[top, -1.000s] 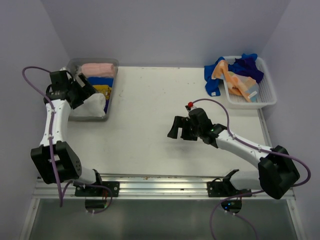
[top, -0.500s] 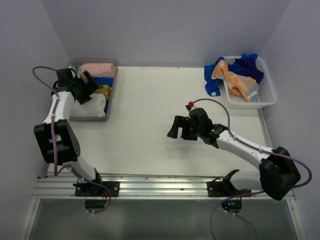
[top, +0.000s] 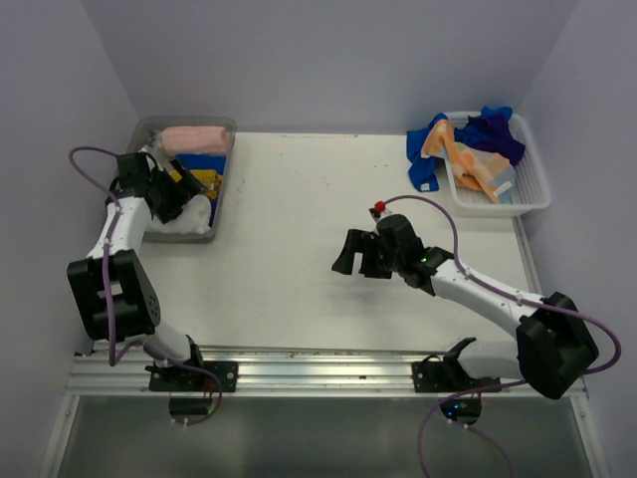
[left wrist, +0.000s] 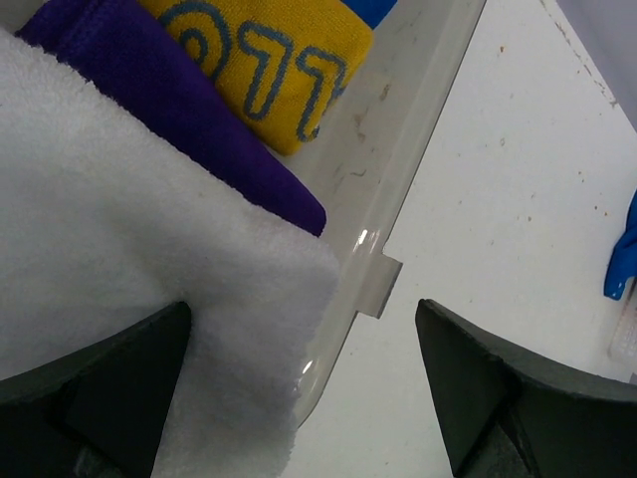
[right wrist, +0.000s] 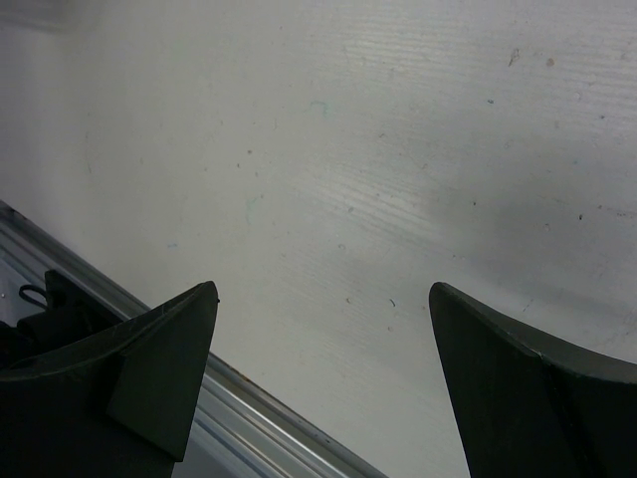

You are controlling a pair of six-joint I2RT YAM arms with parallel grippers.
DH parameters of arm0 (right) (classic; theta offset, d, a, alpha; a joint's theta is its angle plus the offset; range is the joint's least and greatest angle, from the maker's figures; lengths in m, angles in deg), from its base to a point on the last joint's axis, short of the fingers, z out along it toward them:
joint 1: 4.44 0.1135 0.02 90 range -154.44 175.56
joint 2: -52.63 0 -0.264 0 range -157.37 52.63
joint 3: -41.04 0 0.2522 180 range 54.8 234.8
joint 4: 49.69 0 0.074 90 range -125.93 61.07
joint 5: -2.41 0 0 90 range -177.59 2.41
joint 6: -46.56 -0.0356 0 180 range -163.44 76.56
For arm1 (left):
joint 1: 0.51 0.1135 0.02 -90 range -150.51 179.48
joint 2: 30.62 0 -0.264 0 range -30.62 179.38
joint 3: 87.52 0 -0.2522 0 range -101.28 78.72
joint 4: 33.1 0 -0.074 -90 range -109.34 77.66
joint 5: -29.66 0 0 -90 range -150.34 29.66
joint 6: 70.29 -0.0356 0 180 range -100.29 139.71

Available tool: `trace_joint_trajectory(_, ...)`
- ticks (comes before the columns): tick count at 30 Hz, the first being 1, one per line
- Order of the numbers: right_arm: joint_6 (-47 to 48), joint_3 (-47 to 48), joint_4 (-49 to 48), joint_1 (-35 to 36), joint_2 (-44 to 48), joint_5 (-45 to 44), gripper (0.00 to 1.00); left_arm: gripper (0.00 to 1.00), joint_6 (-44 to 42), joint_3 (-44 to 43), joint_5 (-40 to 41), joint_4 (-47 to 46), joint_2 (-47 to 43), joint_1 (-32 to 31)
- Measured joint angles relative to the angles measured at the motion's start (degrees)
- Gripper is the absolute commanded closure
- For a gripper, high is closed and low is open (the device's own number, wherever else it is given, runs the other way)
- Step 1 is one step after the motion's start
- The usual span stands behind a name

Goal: Roll the towels

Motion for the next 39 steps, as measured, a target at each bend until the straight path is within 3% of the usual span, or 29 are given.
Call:
trace_joint_trajectory(5, -0.02, -0.63, -0.15, 0.00, 0.02, -0.02, 0.09, 0.00, -0.35, -2.08, 1.49, 1.60, -1.27, -0.24)
trace_joint_trajectory(16, -0.22, -1.03, -0.44, 0.00, 0.02, 0.02, 0.09, 0.02, -2.97, -3.30, 2.73, 5.20, -13.11, -3.37)
trace_joint_trajectory(39, -0.28, -1.03, -0.76, 0.00, 0.00, 0.11, 0.09, 0.05, -4.15, 5.31, 5.44, 1.51, -4.39, -6.78)
